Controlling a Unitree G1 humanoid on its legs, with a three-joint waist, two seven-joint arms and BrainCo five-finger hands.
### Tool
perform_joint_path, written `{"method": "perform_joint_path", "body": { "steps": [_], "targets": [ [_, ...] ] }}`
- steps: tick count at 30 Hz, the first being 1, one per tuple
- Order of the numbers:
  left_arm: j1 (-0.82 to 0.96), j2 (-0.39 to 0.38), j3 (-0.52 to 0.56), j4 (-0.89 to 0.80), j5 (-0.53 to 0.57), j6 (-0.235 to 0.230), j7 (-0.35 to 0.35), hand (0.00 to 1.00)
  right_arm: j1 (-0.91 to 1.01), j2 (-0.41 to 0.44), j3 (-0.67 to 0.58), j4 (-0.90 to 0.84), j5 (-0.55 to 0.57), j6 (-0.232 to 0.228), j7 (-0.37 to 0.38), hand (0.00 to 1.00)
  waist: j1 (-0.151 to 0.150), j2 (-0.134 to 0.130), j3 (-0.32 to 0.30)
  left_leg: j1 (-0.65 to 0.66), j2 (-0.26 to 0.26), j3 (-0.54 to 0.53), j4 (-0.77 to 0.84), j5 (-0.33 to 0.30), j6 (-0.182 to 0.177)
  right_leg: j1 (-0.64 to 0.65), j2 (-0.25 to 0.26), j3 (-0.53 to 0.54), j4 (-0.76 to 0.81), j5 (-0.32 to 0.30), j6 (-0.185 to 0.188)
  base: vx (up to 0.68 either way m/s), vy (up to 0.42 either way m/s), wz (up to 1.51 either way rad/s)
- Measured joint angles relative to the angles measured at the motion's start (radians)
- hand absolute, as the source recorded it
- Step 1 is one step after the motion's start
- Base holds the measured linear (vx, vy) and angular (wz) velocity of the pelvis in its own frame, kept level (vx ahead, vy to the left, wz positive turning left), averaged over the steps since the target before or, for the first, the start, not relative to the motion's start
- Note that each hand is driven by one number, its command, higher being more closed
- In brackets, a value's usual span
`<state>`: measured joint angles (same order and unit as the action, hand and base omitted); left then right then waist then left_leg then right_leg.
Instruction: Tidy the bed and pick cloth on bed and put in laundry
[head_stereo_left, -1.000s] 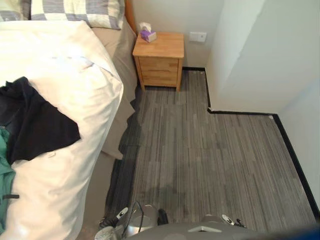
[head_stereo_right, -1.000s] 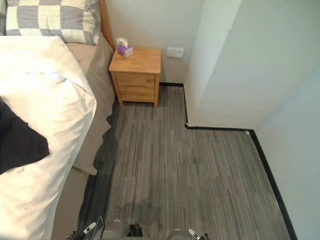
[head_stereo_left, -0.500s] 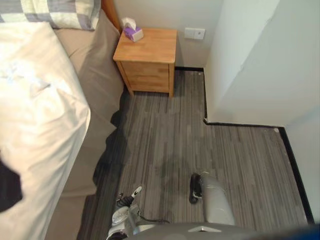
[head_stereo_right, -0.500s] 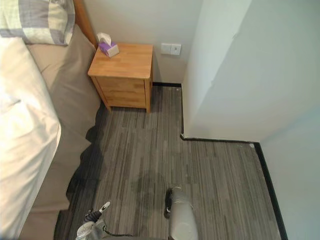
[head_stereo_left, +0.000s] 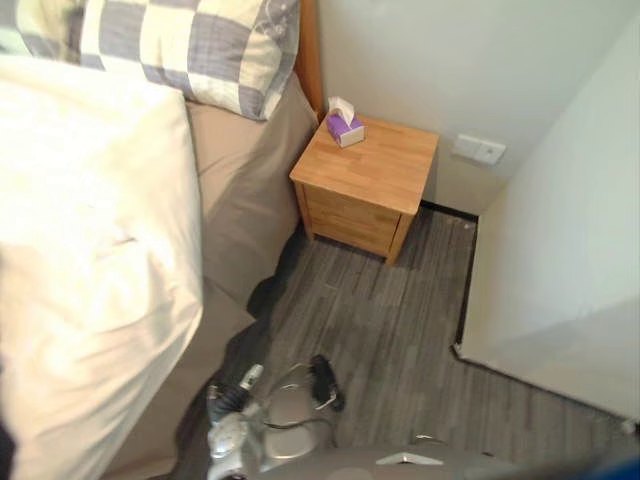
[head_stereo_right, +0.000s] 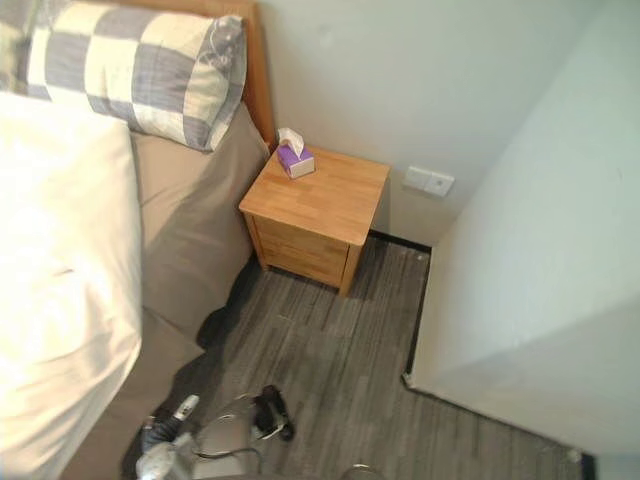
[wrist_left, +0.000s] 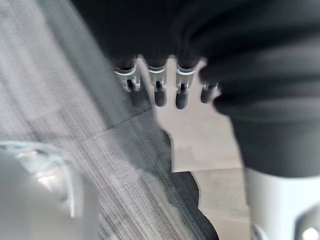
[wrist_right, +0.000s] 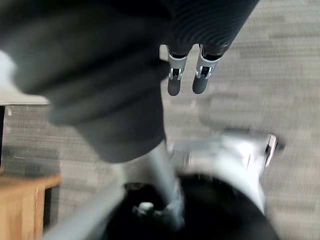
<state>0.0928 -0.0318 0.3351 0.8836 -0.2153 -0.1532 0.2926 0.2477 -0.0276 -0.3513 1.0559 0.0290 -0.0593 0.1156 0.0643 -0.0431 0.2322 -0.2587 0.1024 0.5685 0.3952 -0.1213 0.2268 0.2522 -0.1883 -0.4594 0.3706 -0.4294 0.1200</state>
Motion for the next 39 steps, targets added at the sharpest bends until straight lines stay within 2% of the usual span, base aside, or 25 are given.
{"method": "perform_joint_path", "body": {
  "steps": [1, 2, 4, 5, 6, 7, 8, 9, 10, 12, 13, 15, 16, 18, 19, 20, 23, 24, 27, 29, 30, 32, 34, 37, 39],
  "targets": [
    [0.001, 0.014, -0.001, 0.015, 0.0, 0.005, 0.0, 0.0, -0.007, 0.01, -0.004, 0.014, 0.0, 0.002, -0.004, 0.0, 0.008, -0.007, -0.005, 0.033, 0.0, 0.045, 0.008, 0.0, 0.0, 0.03, -0.005, -0.026, -0.125, 0.055, 0.004, 0.34, 0.064, 0.27],
    [-0.001, 0.027, -0.005, 0.026, 0.002, 0.014, -0.002, 0.0, -0.01, 0.01, -0.004, 0.017, 0.0, 0.003, -0.009, 0.0, 0.003, -0.02, -0.011, 0.041, -0.004, 0.081, 0.027, -0.005, 0.001, 0.032, -0.015, -0.024, -0.176, 0.164, 0.001, 0.38, 0.026, 0.62],
    [-0.001, 0.043, -0.023, 0.056, 0.01, 0.032, -0.002, 0.0, -0.013, 0.005, -0.001, 0.034, -0.005, 0.016, -0.015, 0.0, -0.015, -0.016, -0.041, 0.056, -0.028, 0.067, 0.023, -0.045, -0.031, 0.049, -0.023, -0.047, -0.125, 0.163, 0.017, 0.26, 0.003, 0.77],
    [0.0, 0.04, -0.031, 0.079, 0.012, 0.045, -0.002, 0.0, -0.017, -0.011, -0.003, 0.053, -0.005, 0.028, -0.02, 0.0, -0.015, -0.003, -0.055, 0.08, -0.046, 0.033, -0.019, -0.094, -0.065, 0.022, -0.029, -0.054, -0.021, 0.161, 0.019, 0.26, 0.065, 0.8],
    [-0.005, 0.048, -0.033, 0.086, 0.012, 0.053, -0.002, 0.0, -0.024, -0.012, -0.005, 0.061, -0.005, 0.034, -0.02, 0.0, -0.017, -0.006, -0.059, 0.102, -0.07, 0.003, -0.048, -0.099, -0.069, -0.013, -0.066, -0.044, 0.122, 0.162, 0.018, 0.29, 0.044, 1.0],
    [-0.003, 0.06, -0.048, 0.087, 0.016, 0.056, -0.003, 0.0, -0.027, -0.013, -0.007, 0.061, -0.005, 0.035, -0.021, 0.0, -0.018, -0.019, -0.058, 0.128, -0.102, -0.034, -0.079, -0.096, -0.066, -0.07, -0.106, -0.013, 0.277, 0.206, 0.016, 0.23, 0.014, 1.29],
    [-0.002, 0.075, -0.062, 0.094, 0.038, 0.059, -0.002, 0.0, -0.032, -0.009, -0.009, 0.061, -0.007, 0.036, -0.021, 0.0, -0.024, -0.025, -0.055, 0.173, -0.129, -0.097, -0.114, -0.095, -0.063, -0.129, -0.129, 0.048, 0.454, 0.337, 0.023, 1.0, -0.373, 4.56],
    [0.031, 0.134, -0.09, 0.141, 0.051, 0.085, -0.062, 0.0, -0.055, -0.007, 0.065, 0.066, -0.021, 0.014, -0.005, 0.0, -0.038, -0.054, -0.041, 0.367, -0.144, -0.416, -0.257, -0.045, -0.153, -0.381, 0.0, 0.284, 0.126, 0.261, -0.035, 1.03, -0.45, 4.23],
    [0.038, 0.13, -0.083, 0.143, 0.051, 0.093, -0.068, 0.0, -0.062, -0.006, 0.057, 0.08, -0.02, 0.014, -0.005, 0.0, -0.021, -0.047, -0.046, 0.383, -0.131, -0.409, -0.273, -0.038, -0.182, -0.365, 0.004, 0.283, 0.119, 0.246, -0.055, 1.02, -0.477, 3.66],
    [0.053, 0.107, -0.083, 0.14, 0.051, 0.095, -0.071, 0.0, -0.059, -0.023, 0.069, 0.063, -0.013, 0.002, 0.011, 0.0, -0.021, -0.012, -0.038, 0.38, -0.097, -0.385, -0.295, -0.033, -0.205, -0.357, 0.04, 0.291, 0.111, 0.254, -0.064, 0.16, -0.172, 0.2],
    [0.051, 0.096, -0.067, 0.119, 0.052, 0.099, -0.077, 0.0, -0.061, -0.025, 0.067, 0.047, -0.012, 0.003, 0.021, 0.0, -0.027, 0.002, -0.031, 0.352, -0.079, -0.427, -0.264, -0.058, -0.209, -0.357, 0.066, 0.339, 0.134, 0.251, -0.069, 0.08, -0.164, 0.55],
    [0.05, 0.087, -0.056, 0.075, 0.059, 0.097, -0.1, 0.0, -0.065, -0.033, 0.089, 0.037, -0.012, 0.012, 0.023, 0.0, -0.036, 0.005, -0.035, 0.323, -0.085, -0.54, -0.226, -0.062, -0.209, -0.339, 0.095, 0.371, 0.152, 0.25, -0.087, 0.07, -0.13, 1.35],
    [0.046, 0.086, -0.053, 0.064, 0.057, 0.101, -0.105, 0.0, -0.063, -0.029, 0.092, 0.029, -0.013, 0.012, 0.024, 0.0, -0.033, 0.002, -0.035, 0.312, -0.083, -0.544, -0.212, -0.045, -0.21, -0.322, 0.08, 0.368, 0.148, 0.238, -0.116, 0.04, -0.09, 1.96],
    [0.041, 0.067, -0.013, 0.039, 0.048, 0.112, -0.121, 0.0, -0.046, -0.025, 0.092, 0.027, -0.001, 0.015, 0.006, 0.0, -0.02, -0.004, -0.039, 0.25, -0.066, -0.39, -0.114, -0.064, -0.182, -0.258, 0.046, 0.293, 0.091, 0.222, -0.132, -0.02, -0.022, 1.62],
    [0.037, 0.055, 0.008, 0.034, 0.045, 0.129, -0.122, 0.0, -0.026, -0.036, 0.097, -0.004, 0.008, 0.017, 0.001, 0.0, -0.019, 0.027, -0.039, 0.2, 0.002, -0.195, -0.009, -0.104, -0.158, -0.233, 0.047, 0.225, 0.084, 0.218, -0.136, -0.04, 0.066, 1.49],
    [0.044, 0.042, 0.012, 0.034, 0.046, 0.144, -0.125, 0.0, -0.007, -0.047, 0.109, -0.04, 0.018, 0.021, 0.004, 0.0, -0.022, 0.048, -0.038, 0.185, 0.032, -0.104, 0.033, -0.109, -0.163, -0.22, 0.05, 0.178, 0.108, 0.207, -0.117, -0.04, 0.088, 1.54],
    [0.057, 0.067, -0.012, 0.045, 0.034, 0.149, -0.124, 0.0, 0.001, -0.051, 0.134, -0.037, 0.019, 0.041, 0.0, 0.0, -0.016, 0.024, -0.052, 0.215, -0.05, -0.171, -0.073, -0.096, -0.158, -0.199, 0.022, 0.203, 0.103, 0.151, -0.083, -0.01, 0.056, 0.94],
    [0.058, 0.079, -0.032, 0.052, 0.029, 0.149, -0.123, 0.0, -0.001, -0.047, 0.129, -0.029, 0.019, 0.048, -0.001, 0.0, -0.016, 0.013, -0.058, 0.228, -0.09, -0.187, -0.136, -0.048, -0.157, -0.188, 0.005, 0.206, 0.081, 0.14, -0.075, -0.06, 0.033, 0.76],
    [0.086, 0.079, -0.067, 0.053, 0.03, 0.147, -0.12, 0.0, -0.007, -0.064, 0.122, 0.001, 0.016, 0.056, 0.002, 0.0, -0.017, 0.025, -0.082, 0.254, -0.137, -0.199, -0.282, 0.047, -0.168, -0.17, -0.001, 0.205, -0.001, 0.139, -0.075, -0.13, -0.001, 0.3],
    [0.089, 0.081, -0.077, 0.066, 0.03, 0.147, -0.117, 0.0, -0.01, -0.072, 0.119, 0.003, 0.015, 0.058, 0.008, 0.0, -0.022, 0.037, -0.082, 0.259, -0.145, -0.202, -0.34, 0.081, -0.185, -0.148, 0.007, 0.197, -0.057, 0.121, -0.065, -0.25, -0.062, 0.09],
    [0.092, 0.082, -0.1, 0.086, 0.039, 0.149, -0.095, 0.0, -0.008, -0.073, 0.1, 0.004, 0.015, 0.058, 0.023, 0.0, -0.045, 0.047, -0.085, 0.281, -0.14, -0.191, -0.39, 0.092, -0.215, -0.138, 0.015, 0.18, -0.072, 0.124, -0.058, -0.29, -0.065, 0.26],
    [0.095, 0.095, -0.11, 0.093, 0.076, 0.148, -0.086, 0.0, -0.007, -0.065, 0.093, 0.006, 0.015, 0.056, 0.026, 0.0, -0.057, 0.037, -0.092, 0.295, -0.143, -0.179, -0.412, 0.089, -0.245, -0.139, 0.004, 0.161, -0.091, 0.125, -0.058, -0.19, -0.024, 0.25],
    [0.087, 0.105, -0.135, 0.095, 0.131, 0.145, -0.084, 0.0, -0.007, -0.065, 0.092, 0.028, 0.018, 0.049, 0.027, 0.0, -0.05, 0.032, -0.093, 0.31, -0.124, -0.172, -0.396, 0.101, -0.223, -0.138, -0.009, 0.154, -0.093, 0.131, -0.046, -0.05, -0.011, 0.08],
    [0.078, 0.115, -0.156, 0.121, 0.169, 0.141, -0.091, 0.0, -0.007, -0.064, 0.091, 0.033, 0.028, 0.029, 0.025, 0.0, -0.058, 0.031, -0.094, 0.343, -0.099, -0.201, -0.391, 0.103, -0.225, -0.14, -0.028, 0.143, -0.083, 0.124, -0.02, 0.03, 0.056, 0.27],
    [0.069, 0.139, -0.178, 0.131, 0.17, 0.145, -0.113, 0.0, -0.01, -0.061, 0.088, 0.034, 0.045, 0.02, 0.017, 0.0, -0.058, 0.006, -0.086, 0.357, -0.131, -0.198, -0.405, 0.096, -0.205, -0.161, -0.078, 0.146, -0.021, 0.102, 0.006, 0.1, 0.165, 0.19]
  ]
}}
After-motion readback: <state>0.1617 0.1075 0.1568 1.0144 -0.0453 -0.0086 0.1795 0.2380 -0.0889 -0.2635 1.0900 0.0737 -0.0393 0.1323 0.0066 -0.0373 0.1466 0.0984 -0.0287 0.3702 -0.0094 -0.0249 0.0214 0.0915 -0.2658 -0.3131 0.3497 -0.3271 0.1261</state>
